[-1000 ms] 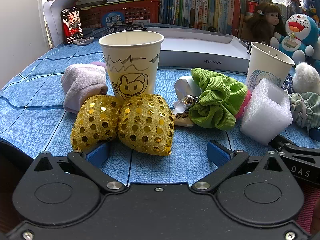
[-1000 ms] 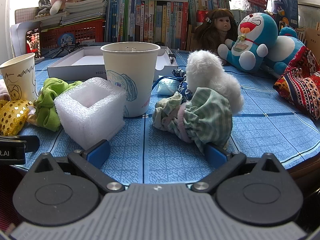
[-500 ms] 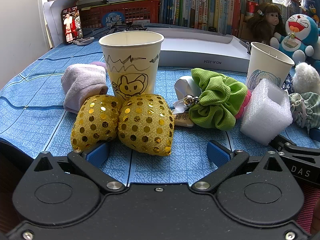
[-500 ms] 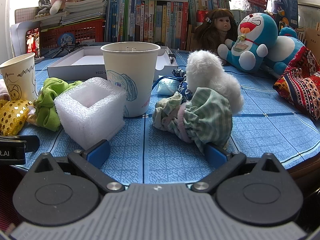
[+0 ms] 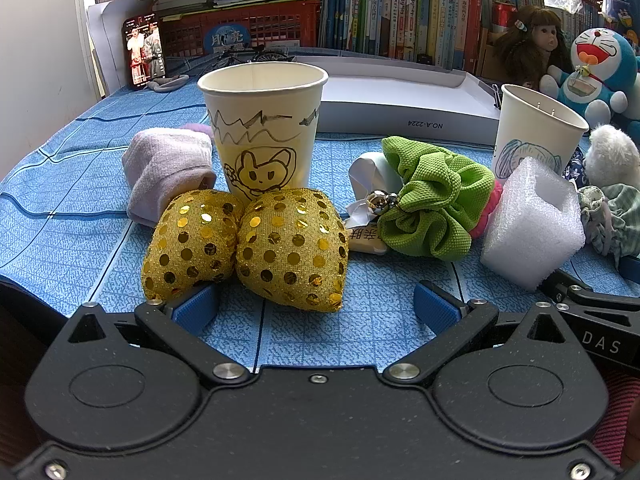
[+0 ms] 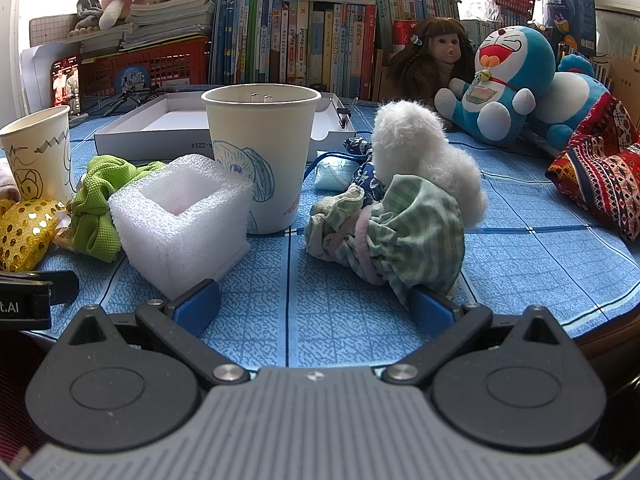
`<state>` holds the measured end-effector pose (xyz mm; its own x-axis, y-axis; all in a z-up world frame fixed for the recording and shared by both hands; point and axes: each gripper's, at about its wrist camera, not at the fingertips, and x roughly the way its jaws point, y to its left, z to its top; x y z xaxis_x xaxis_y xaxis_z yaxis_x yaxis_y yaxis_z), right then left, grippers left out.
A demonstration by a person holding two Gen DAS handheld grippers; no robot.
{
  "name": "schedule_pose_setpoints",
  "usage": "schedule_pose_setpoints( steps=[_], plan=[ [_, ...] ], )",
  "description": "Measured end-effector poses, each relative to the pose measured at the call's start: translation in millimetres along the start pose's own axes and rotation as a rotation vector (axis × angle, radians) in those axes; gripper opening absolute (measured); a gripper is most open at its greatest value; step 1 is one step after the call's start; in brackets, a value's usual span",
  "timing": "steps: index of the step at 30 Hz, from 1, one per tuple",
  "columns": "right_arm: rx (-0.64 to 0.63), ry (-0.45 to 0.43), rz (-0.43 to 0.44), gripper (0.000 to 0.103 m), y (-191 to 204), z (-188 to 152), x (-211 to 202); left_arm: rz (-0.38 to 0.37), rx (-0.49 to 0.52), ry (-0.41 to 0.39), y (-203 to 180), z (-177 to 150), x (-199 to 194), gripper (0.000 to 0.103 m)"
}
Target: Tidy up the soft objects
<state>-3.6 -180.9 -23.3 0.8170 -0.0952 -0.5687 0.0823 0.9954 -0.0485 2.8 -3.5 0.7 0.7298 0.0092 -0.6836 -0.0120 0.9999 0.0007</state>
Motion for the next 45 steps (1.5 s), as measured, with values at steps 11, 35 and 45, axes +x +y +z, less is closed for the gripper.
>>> schedule_pose_setpoints(
  steps=[11,35,45],
  plan=[
    [0.000,0.000,0.000,0.103,0.1,0.0,-0.5,0.002,-0.002,-0.004,4.0,1.4,-0.7,0.103],
    [0.006,-0.054,0.004,0.103,-0.4,-9.1,-4.2,-0.023,0.025,-0.079,16.4,-9.3,-2.6,0.103],
    [0.003,-0.090,0.013,0.103,-0.2,-11.8,-9.5,-0.045,0.036,-0.093,19.0,-13.5,-5.6,0.103]
  ],
)
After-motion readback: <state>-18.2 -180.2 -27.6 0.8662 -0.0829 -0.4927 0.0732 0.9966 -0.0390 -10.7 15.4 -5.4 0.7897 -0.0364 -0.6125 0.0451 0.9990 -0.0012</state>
